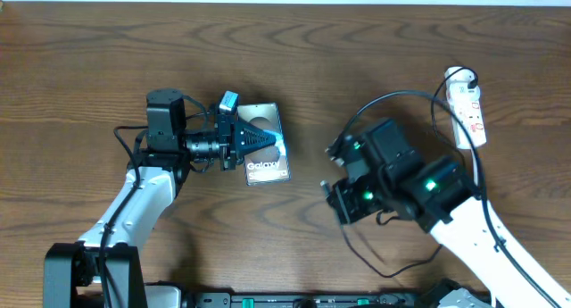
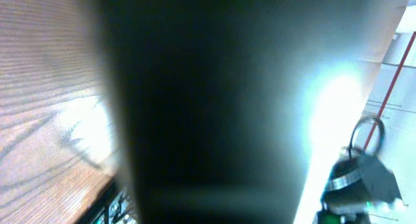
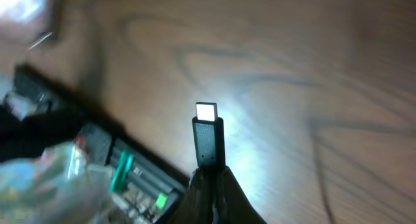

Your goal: Plug charger to phone and switch on socket

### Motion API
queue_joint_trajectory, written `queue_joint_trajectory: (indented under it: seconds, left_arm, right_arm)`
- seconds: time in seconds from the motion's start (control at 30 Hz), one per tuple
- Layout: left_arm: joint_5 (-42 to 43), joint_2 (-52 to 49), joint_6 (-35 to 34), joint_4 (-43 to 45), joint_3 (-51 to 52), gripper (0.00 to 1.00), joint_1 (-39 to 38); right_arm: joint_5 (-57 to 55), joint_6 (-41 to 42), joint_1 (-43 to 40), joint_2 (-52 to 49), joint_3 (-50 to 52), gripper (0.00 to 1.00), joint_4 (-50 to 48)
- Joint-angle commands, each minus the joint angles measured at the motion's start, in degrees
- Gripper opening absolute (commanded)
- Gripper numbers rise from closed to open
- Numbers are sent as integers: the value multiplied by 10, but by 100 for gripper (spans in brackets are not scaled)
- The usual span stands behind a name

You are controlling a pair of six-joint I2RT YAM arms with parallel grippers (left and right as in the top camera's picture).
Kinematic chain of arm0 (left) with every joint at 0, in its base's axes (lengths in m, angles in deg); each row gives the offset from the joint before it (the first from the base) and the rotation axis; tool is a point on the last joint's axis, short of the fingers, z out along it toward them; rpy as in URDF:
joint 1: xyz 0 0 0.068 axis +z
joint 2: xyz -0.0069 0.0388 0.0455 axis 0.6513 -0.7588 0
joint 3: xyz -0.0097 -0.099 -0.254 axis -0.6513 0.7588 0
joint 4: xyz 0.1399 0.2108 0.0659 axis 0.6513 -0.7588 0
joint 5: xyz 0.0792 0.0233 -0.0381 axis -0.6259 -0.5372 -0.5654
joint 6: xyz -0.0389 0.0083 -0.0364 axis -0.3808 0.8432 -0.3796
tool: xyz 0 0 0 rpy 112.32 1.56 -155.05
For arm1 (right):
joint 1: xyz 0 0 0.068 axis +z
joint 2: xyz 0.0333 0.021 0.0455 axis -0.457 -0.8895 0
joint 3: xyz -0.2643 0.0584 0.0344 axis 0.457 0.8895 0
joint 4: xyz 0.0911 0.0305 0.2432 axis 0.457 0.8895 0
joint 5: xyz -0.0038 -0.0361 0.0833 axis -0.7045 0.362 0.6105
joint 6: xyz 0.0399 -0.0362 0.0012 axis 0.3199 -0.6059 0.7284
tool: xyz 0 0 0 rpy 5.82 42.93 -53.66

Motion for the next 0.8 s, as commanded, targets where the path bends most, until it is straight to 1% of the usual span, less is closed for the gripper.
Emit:
queue_joint_trajectory:
  seconds: [0.0,0.1,0.17,0.27,0.4,0.47,0.63,0.77]
  left_arm:
    - [-2,3,8,17,-7,7,1]
    - [-3,3,35,43,-7,8,1]
    - [-17,3,40,46,-7,7,1]
    - [-69,3,45,46,-7,8,-5]
    - [-124,3,48,53,-7,7,-32]
    - [-132,3,42,76,-7,7,-50]
    - [-165,3,0,141,-7,7,-88]
    - [-171,3,-15,160,-7,8,-95]
  right_arm:
    - [16,21,44,0,-4,1,-13]
    - [16,35,62,-1,-4,1,-29]
    - [16,39,63,-1,-4,1,-32]
    - [13,40,63,-1,-4,1,-35]
    - [10,41,63,-1,-4,1,-39]
    - [7,41,63,-1,-4,1,-39]
    - [9,56,63,-1,-4,1,-36]
    - [8,57,62,-1,-3,1,-37]
